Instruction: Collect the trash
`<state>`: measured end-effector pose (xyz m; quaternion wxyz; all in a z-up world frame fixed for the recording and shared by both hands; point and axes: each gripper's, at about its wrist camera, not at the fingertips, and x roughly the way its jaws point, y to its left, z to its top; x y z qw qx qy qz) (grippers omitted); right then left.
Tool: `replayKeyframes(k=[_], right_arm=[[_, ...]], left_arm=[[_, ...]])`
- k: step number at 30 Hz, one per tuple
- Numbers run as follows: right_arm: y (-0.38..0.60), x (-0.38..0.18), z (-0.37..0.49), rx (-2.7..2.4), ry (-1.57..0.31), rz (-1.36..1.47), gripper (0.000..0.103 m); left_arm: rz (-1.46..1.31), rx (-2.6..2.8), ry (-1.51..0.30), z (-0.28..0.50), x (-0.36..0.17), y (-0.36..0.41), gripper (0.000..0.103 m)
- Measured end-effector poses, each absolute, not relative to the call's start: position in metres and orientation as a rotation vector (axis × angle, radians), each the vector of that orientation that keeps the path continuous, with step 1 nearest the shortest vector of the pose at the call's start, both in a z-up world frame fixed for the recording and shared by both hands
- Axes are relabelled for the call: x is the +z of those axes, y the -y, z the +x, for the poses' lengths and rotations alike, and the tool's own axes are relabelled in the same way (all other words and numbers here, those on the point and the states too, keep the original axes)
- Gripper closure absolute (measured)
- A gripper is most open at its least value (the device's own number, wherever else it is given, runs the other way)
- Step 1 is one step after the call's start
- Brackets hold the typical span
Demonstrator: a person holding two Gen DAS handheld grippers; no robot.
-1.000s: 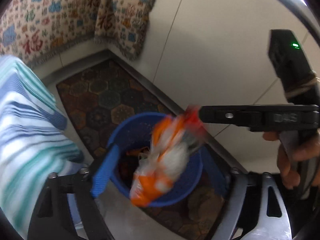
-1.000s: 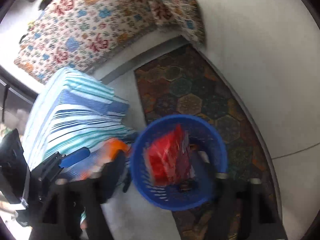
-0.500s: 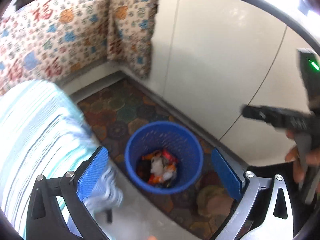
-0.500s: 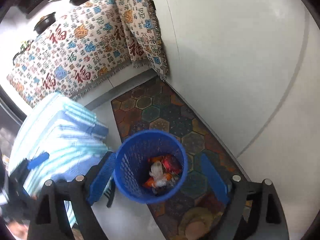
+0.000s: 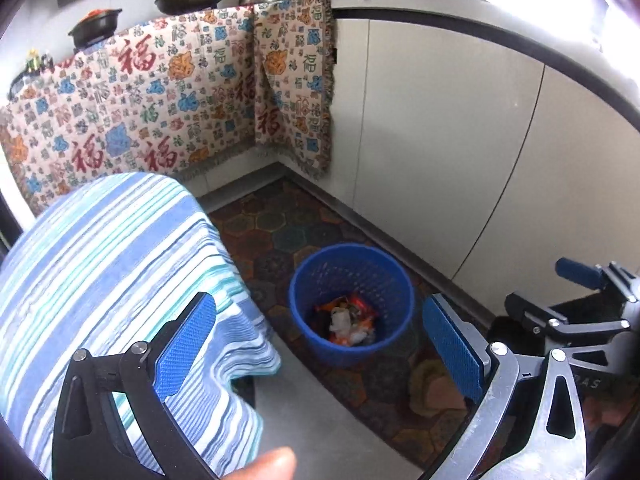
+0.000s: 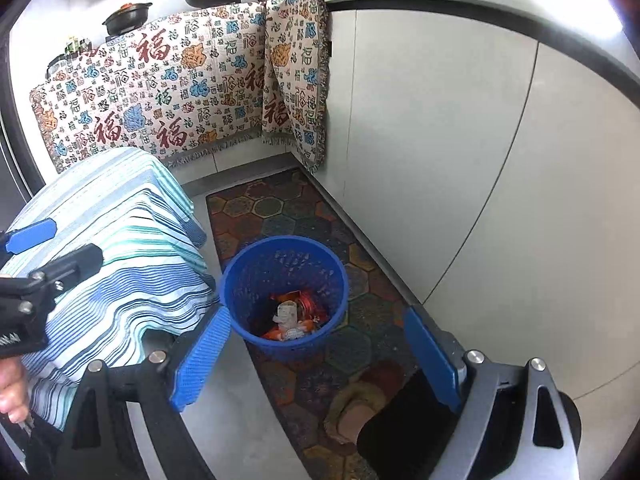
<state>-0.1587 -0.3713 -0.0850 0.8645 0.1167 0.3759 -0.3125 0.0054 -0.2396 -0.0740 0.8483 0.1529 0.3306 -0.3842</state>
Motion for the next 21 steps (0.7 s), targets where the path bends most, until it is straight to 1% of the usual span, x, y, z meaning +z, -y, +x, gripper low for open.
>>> replayKeyframes(k=[4, 11, 21], right_arm=[[0.361, -0.074, -0.164, -0.666, -0.761, 0.235, 0.013], [0.350, -0.061, -0.163, -0.656, -0.737, 0.224, 0.013], [0.349, -0.060, -0.166, -0.675, -0.747, 0.230, 0.013]], left_arm=[[0.335, -0.763, -0.671, 0.004, -0.072, 0.234, 0.000], [0.305, -0.702, -0.782, 0.016, -0.068, 0.223, 0.000], [0.348, -0.709, -0.784, 0.009, -0.071, 0.225, 0.000]])
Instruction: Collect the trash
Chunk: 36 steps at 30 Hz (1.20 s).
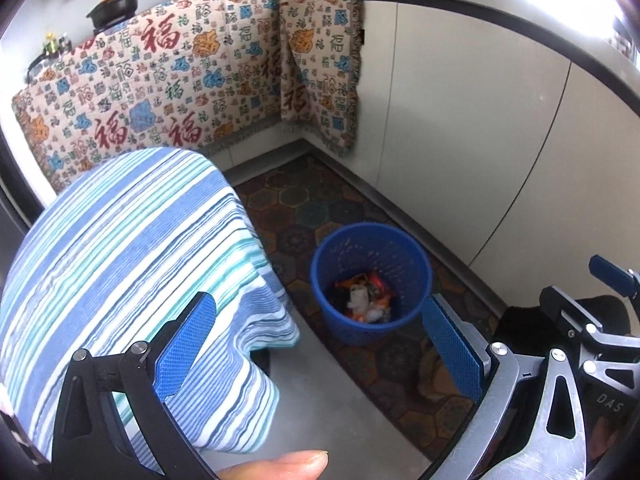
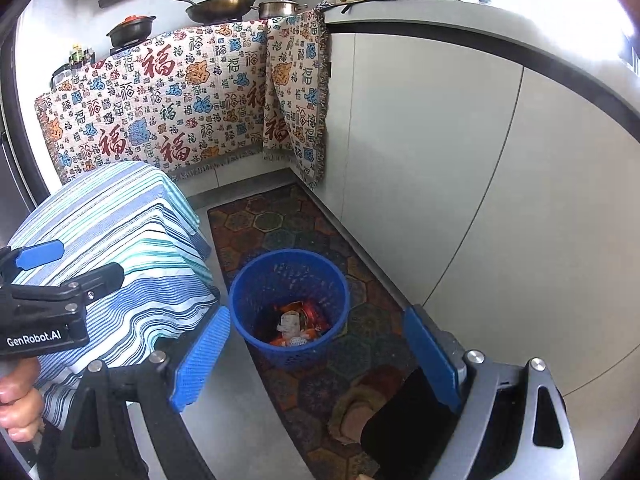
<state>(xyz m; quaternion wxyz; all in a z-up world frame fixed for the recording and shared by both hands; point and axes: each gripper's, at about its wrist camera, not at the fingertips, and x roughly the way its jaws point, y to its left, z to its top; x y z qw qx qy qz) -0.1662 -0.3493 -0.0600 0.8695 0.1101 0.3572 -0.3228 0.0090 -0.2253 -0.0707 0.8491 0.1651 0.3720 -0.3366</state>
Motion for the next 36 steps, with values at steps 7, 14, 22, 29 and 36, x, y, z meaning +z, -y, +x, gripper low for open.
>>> replayKeyframes(k=[7, 14, 22, 29, 36], right_arm=[[0.3521, -0.0602, -0.1680, -0.682, -0.748, 0.245, 0.013], [0.3519, -0.0617, -0.1676, -0.688, -0.755, 0.237, 0.013], [0.3519, -0.0638, -0.1674, -0.690, -0.766, 0.244, 0.013], [0.3503, -0.0644, -0.1675, -0.693, -0.765, 0.244, 0.013], [0.3479, -0.0653, -0.1676, -0.703, -0.767, 0.249, 0.013]], left_arm=[[0.387, -0.699, -0.764, 0.0040, -0.0714, 0.2276, 0.000], [0.392, -0.701, -0.773, 0.0039, -0.0735, 0.2261, 0.000], [0.400, -0.707, -0.778, 0.0028, -0.0742, 0.2231, 0.000], [0.407, -0.716, -0.779, 0.0013, -0.0736, 0.2224, 0.000], [0.413, -0.723, -0.783, 0.0013, -0.0740, 0.2219, 0.000]])
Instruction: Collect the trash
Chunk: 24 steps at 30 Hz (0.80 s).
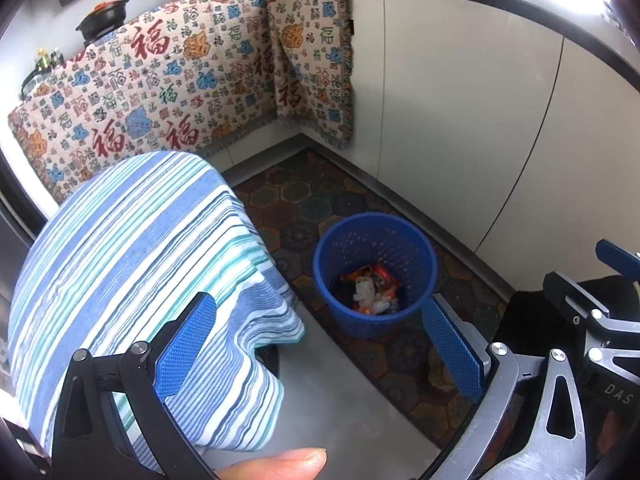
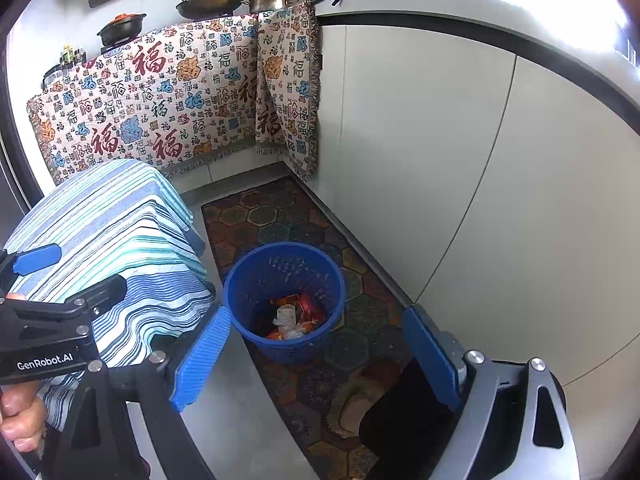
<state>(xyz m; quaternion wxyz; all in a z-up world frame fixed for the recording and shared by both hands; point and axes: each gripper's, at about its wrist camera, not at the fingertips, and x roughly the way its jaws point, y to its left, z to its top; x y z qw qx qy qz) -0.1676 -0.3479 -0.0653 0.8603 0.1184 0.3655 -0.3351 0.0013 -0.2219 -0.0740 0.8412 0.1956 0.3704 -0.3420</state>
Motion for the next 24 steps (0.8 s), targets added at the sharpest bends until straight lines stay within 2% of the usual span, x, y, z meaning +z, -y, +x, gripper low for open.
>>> replayKeyframes(k=[24], right_arm=[[0.3392, -0.0706, -0.1626, -0.699, -0.789, 0.259, 0.013]], left_arm=[[0.423, -0.735, -0.802, 0.0047, -0.0774, 0.2187, 0.000]])
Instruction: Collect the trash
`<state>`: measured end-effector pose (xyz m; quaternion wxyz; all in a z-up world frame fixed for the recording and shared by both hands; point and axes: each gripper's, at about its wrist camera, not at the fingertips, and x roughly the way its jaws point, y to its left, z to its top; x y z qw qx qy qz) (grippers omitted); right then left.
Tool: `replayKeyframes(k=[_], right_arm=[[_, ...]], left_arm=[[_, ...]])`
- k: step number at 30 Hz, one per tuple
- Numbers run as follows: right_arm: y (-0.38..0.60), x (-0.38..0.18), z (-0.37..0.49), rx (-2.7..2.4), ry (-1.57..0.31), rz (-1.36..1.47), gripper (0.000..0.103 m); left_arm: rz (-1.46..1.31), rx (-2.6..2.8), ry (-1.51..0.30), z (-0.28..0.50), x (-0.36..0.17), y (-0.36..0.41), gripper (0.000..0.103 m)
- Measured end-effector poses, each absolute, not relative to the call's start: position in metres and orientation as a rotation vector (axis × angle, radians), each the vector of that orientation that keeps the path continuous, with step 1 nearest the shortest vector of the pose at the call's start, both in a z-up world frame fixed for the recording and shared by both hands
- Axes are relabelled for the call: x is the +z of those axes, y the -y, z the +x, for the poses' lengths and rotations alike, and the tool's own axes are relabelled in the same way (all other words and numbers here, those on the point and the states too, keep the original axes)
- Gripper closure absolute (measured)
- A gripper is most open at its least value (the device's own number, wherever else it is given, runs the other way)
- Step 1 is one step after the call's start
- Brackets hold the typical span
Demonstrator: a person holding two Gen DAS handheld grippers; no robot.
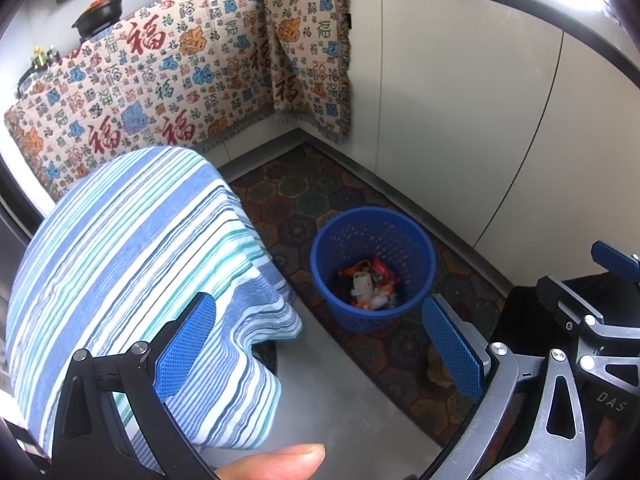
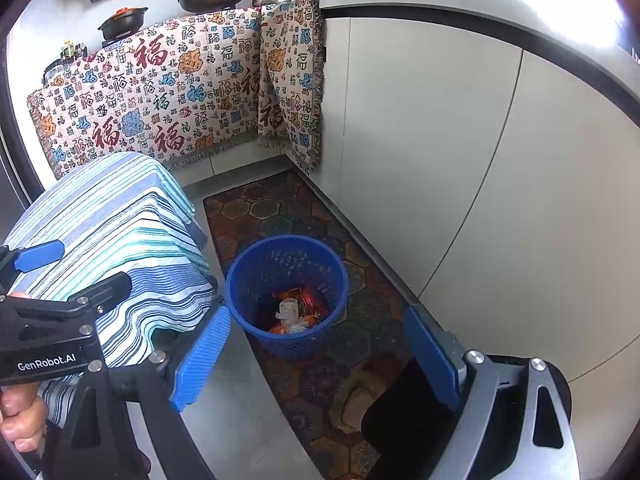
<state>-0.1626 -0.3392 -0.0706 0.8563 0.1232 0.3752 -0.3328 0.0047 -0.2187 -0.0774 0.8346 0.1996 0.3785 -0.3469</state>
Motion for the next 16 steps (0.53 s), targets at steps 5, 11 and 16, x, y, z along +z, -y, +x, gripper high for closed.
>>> replayKeyframes(k=[5, 11, 16], right_arm=[[0.3412, -0.0732, -0.1629, -0.699, -0.792, 0.266, 0.013], [0.3437, -0.0763, -0.1641, -0.702, -0.799, 0.267, 0.013], [0.3465, -0.0798, -0.1622, -0.704, -0.811, 0.272, 0.013]], left_arm=[[0.425, -0.732, -0.810, 0.0069, -0.0795, 0.2187, 0.000], [0.417, -0.741, -0.813, 0.0084, -0.0831, 0.2180, 0.000], [0.430, -0.749, -0.785, 0.0000, -0.0819, 0.2151, 0.001]])
